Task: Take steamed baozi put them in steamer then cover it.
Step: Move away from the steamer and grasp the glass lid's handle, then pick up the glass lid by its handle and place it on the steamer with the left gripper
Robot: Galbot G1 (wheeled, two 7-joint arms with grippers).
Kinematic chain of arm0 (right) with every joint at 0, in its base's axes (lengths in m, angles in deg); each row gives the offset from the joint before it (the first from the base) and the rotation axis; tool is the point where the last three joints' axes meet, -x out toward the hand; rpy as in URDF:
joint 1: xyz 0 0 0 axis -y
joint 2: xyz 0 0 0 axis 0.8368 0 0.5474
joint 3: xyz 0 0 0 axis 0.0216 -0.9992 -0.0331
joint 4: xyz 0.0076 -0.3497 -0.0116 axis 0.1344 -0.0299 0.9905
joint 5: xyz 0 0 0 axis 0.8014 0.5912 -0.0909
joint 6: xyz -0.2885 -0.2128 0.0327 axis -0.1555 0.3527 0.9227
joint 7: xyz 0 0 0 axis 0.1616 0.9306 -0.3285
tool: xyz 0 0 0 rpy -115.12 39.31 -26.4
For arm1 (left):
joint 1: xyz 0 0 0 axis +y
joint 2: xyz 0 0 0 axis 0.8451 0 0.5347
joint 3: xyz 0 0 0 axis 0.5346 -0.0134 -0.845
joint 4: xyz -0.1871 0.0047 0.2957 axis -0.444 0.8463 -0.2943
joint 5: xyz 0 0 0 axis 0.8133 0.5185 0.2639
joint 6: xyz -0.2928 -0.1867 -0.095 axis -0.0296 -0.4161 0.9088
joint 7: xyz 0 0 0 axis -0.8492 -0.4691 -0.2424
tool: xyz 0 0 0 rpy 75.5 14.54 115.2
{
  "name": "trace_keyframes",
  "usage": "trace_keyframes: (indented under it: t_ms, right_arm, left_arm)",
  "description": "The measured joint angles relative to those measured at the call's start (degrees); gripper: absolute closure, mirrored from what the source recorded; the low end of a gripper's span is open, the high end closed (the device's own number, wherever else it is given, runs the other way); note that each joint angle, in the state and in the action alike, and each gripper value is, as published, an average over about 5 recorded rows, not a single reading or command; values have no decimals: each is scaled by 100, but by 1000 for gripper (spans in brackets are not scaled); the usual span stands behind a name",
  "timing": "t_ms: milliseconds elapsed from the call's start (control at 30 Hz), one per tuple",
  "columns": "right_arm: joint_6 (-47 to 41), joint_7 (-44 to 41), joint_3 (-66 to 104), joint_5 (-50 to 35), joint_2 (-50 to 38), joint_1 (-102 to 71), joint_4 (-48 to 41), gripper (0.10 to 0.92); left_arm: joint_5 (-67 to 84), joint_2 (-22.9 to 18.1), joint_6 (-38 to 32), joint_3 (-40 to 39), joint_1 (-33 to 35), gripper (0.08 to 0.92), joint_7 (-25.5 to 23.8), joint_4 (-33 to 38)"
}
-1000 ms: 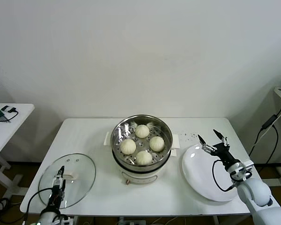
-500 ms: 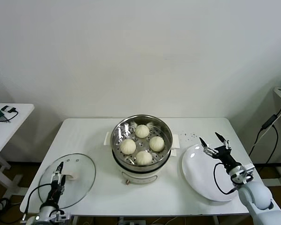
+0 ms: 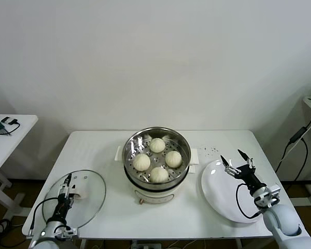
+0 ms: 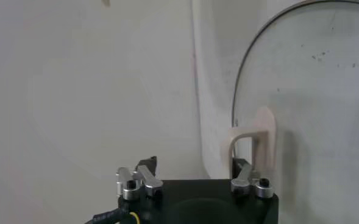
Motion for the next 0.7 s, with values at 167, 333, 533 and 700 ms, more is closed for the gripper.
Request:
trace_keyframes:
  t_ms: [167, 333, 533, 700]
  right_arm:
    - [22, -15, 10, 82, 38, -5, -12, 203]
    - [47, -25, 29, 146, 64, -19, -22, 203]
    - [77, -32, 39, 209, 86, -26, -35, 203]
    - [92, -35, 44, 243, 85, -15, -40, 203]
  left_arm:
    - [45, 38, -111, 18, -56, 467, 25, -129]
    - [114, 68, -192, 30, -81, 614, 39, -189]
    - [232, 108, -217, -2, -33, 787, 34, -116]
    - [372, 154, -153, -52, 53, 853, -5, 86]
